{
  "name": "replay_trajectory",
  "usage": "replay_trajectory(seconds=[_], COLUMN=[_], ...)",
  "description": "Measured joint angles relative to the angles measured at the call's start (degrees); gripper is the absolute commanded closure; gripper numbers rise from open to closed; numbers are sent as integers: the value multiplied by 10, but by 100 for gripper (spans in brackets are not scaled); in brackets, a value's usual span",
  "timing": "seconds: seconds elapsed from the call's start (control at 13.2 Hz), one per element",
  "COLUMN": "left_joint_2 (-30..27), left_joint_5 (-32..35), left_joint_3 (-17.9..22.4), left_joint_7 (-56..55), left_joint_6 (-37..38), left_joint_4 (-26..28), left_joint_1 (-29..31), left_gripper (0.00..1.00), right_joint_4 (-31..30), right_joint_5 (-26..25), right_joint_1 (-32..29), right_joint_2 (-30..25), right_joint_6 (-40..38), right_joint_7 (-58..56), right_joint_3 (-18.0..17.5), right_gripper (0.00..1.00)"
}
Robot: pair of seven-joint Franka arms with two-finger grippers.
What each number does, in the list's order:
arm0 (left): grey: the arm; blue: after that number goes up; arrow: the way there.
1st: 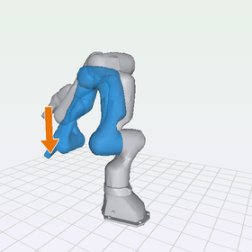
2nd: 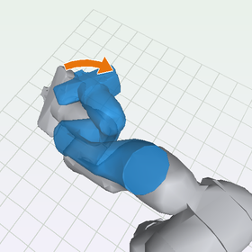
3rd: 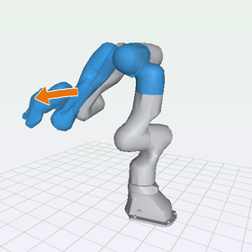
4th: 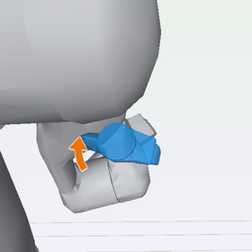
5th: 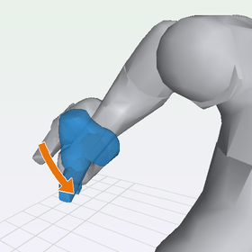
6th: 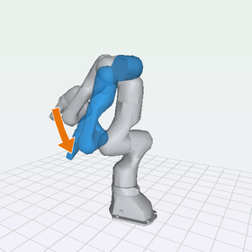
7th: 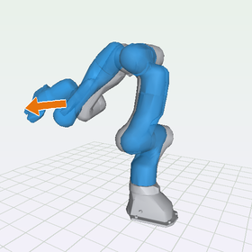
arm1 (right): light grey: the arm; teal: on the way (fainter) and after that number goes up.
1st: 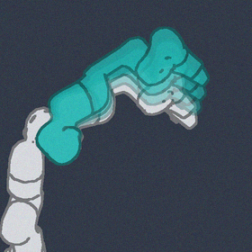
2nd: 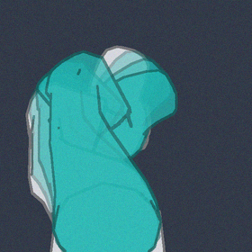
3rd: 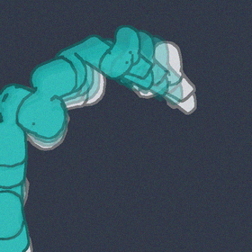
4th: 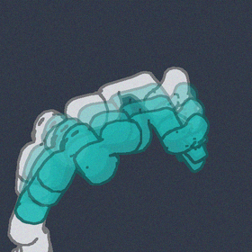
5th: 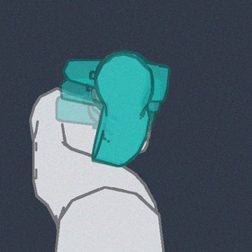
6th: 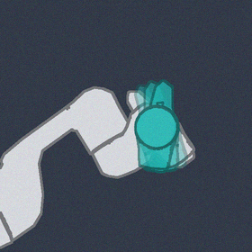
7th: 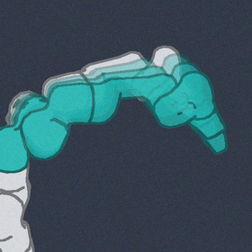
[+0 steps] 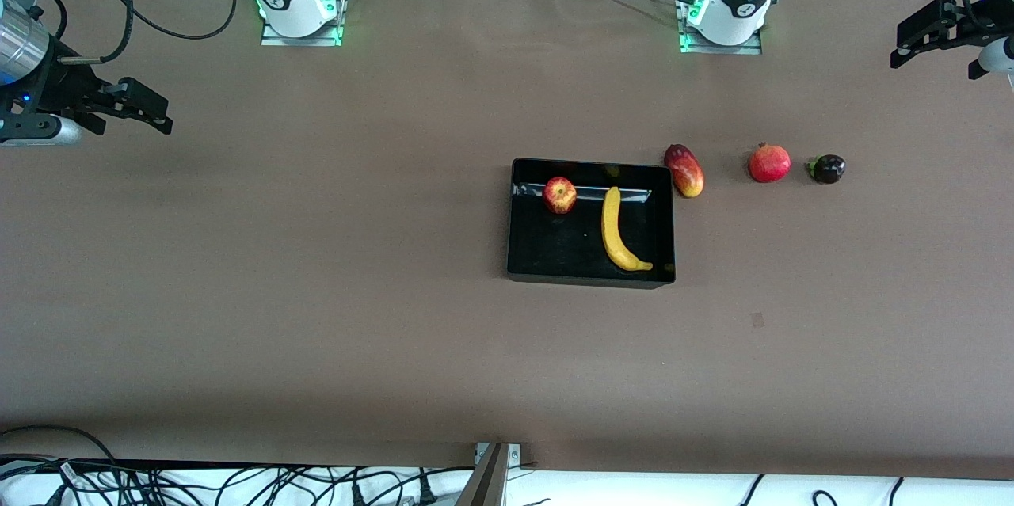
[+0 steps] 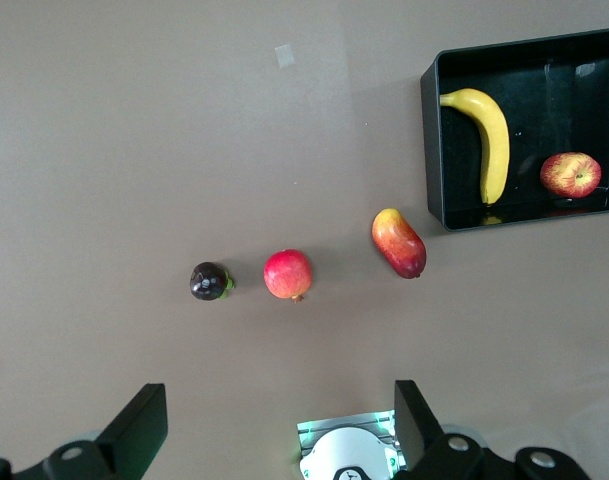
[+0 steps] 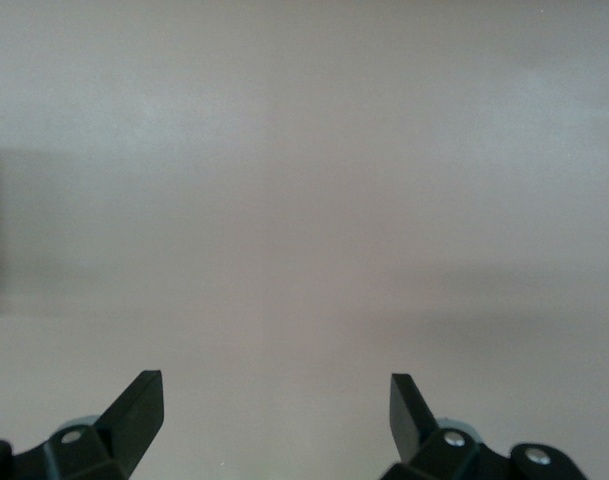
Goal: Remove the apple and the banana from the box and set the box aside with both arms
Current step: 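Raise the left gripper and move it toward the black tray, then reach the left gripper down over the apple inside the tray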
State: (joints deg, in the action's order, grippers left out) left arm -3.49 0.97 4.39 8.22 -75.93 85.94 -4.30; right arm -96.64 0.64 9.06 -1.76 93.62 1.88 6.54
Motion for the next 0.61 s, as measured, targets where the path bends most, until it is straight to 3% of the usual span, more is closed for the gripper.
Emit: replay_trajectory(seconds=[0.23,0.61], left_joint_2=[4,46], left_joint_5=[-24,-26], left_joint_3=[-7,-87], left_joint_7=[-124,-382], left_joint_6=[-33,-163], left_joint_4=[19,90], left_joint_1=[0,-6], left_gripper=[0,0], right_joint_4=[0,0], right_joint_5=[0,0], right_joint_1=[0,0], right_joint_2=[0,0], right_joint_6=[0,0], right_joint_7=[0,0], right_joint_3=[0,0], right_gripper=[0,0])
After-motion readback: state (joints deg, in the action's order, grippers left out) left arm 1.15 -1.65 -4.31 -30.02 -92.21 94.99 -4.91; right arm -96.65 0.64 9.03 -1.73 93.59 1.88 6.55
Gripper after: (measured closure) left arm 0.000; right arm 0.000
